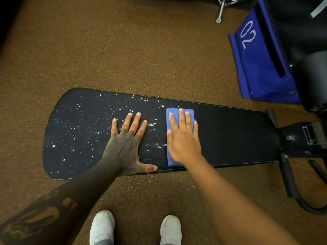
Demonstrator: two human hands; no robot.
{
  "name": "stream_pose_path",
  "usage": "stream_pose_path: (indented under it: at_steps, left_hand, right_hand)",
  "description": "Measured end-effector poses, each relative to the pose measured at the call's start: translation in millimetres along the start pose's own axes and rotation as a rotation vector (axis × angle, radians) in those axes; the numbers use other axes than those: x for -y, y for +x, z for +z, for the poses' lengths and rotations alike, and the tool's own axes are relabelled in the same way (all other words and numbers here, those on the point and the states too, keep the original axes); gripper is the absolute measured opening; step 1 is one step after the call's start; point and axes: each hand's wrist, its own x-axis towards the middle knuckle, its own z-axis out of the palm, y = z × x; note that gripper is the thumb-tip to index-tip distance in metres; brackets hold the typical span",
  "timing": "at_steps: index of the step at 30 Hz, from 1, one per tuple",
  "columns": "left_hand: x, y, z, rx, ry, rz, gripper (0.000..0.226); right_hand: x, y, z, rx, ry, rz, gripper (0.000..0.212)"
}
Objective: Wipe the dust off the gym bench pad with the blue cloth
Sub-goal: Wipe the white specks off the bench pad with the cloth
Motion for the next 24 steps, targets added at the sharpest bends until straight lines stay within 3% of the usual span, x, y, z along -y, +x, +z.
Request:
stream_pose_path:
  at_steps: [5,12,19,24]
  left_hand:
    - [7,-1,2,0.004,-0.018,0.022,0.148]
    - [15,-1,4,-0.008,-0.01,0.048,0.126]
    - [35,-1,3,-0.015,-0.003,0.024,0.11]
    - [37,-2,7,-0.035,0.003,0.011,0.098]
  right_hand:
    - [12,60,-8,-0.024,0.015,0.115,0.058]
    - [-5,-11,-3,0.017,-0.018,-0.109,0.059]
    - [22,66,-9,-0.015,0.035,0.122,0.058]
    - [49,62,-6,-0.023,-0.009,-0.039,0.06]
